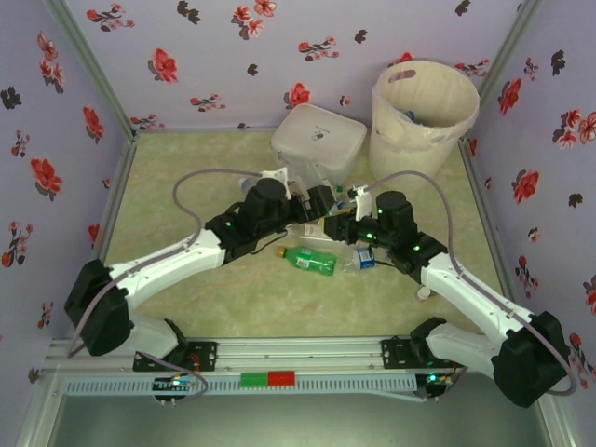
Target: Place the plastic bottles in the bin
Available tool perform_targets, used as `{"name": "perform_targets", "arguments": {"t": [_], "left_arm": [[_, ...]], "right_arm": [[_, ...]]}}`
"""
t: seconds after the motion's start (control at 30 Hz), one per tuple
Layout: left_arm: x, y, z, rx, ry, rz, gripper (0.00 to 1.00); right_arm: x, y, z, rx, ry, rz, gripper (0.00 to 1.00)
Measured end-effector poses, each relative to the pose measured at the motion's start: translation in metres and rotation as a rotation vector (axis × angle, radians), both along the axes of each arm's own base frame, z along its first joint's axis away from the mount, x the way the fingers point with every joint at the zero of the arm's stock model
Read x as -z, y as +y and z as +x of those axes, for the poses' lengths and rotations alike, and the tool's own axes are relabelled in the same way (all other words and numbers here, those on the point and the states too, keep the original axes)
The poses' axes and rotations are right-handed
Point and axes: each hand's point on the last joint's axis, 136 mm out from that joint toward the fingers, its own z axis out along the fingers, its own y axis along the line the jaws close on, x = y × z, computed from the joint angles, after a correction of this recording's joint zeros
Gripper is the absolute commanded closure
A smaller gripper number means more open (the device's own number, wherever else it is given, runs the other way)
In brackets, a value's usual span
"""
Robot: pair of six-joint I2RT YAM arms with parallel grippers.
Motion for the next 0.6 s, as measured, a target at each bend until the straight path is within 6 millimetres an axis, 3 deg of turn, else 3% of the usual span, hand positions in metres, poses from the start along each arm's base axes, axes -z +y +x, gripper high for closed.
{"name": "perform_targets", "arguments": {"t": [0.2,0.3,0.37,0.47,0.6], "left_arm": [[-0.018,0.091,0.022,-0.201,-0.066,-0.007,0.0],[-0.009,0.139,0.029,-0.318,-0.07,0.008,0.0],[0.007,0.166,0.031,-0.388,-0.048,0.036,0.0],[0.036,0.182,0.028,-0.421,0.003,0.089,0.0],[0.062,0.183,0.025,-0.414,0.06,0.144,0.0]], "right_arm": [[-0.02,-0.028,0.035,0.141,-0.003,-0.058,0.74],[-0.046,-0.055,0.062,0.253,-0.027,-0.074,0.74],[-0.071,-0.077,0.08,0.336,-0.06,-0.081,0.74],[-0.107,-0.108,0.105,0.453,-0.11,-0.084,0.73],[-0.144,-0.149,0.136,0.599,-0.153,-0.092,0.73]]}}
